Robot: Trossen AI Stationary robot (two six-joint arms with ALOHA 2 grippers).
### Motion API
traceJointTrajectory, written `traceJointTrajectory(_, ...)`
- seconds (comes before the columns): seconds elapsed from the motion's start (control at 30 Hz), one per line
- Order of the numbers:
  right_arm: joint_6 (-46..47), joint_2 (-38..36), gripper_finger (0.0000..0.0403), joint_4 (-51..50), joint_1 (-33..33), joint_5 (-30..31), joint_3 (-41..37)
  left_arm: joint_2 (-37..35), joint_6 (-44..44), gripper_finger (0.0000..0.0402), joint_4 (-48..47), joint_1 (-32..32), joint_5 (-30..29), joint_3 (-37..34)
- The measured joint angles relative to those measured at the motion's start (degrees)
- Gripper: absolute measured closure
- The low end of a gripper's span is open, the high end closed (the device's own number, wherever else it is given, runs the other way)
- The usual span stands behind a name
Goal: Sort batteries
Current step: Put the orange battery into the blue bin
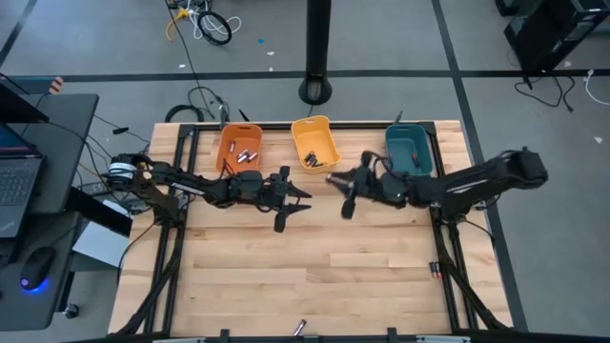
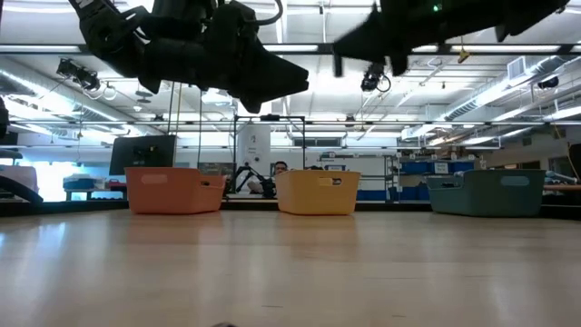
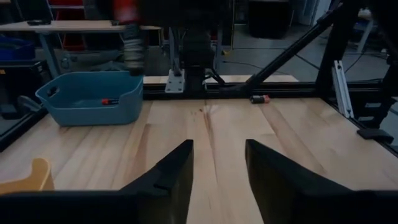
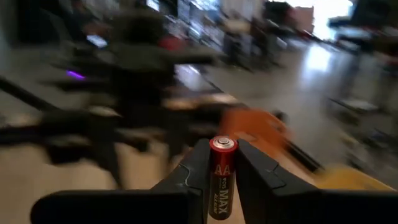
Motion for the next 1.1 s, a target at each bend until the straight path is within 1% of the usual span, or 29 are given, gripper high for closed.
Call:
traceJointTrajectory(0.07,2.0,-3.9,0.0339,-8.7,-1.9,3.5,0.0,0.0,0.2,0.0265,0.1,0.0,0.0,0.0)
traceJointTrajectory(0.13,5.3,-7.8,0.0339,-18.4,-4.4,5.7,0.0,0.0,0.9,0.0284,0.0,0.0,0.0,0.0)
traceJointTrajectory(0.27,15.0,-14.4,0.0339,-38.8,-11.8,6.5,0.0,0.0,1.1,0.0323,-0.3,0.0,-0.2,0.0)
traceJointTrajectory(0.37,21.6,-16.6,0.0339,-51.4,-18.4,6.7,0.0,0.0,1.3,0.0348,-0.5,0.0,-0.2,0.0)
traceJointTrajectory(0.47,25.3,-16.3,0.0338,-58.7,-24.7,6.7,-0.1,0.0,1.3,0.0367,-0.5,0.0,-0.2,0.0)
traceJointTrajectory(0.6,26.4,-13.7,0.0339,-62.3,-32.0,6.7,-0.1,0.0,1.2,0.0381,-0.5,0.0,-0.2,0.0)
traceJointTrajectory(0.8,25.4,-8.2,0.0338,-63.1,-41.2,5.0,-0.1,0.0,1.3,0.0385,-1.7,0.0,-0.2,0.0)
traceJointTrajectory(0.93,24.5,-3.1,0.0339,-62.6,-45.4,3.5,-0.1,0.0,1.4,0.0385,-2.5,0.0,-0.2,0.0)
traceJointTrajectory(1.1,23.5,3.3,0.0337,-59.8,-49.0,0.7,-0.1,0.0,1.4,0.0385,-2.8,0.0,-0.2,0.0)
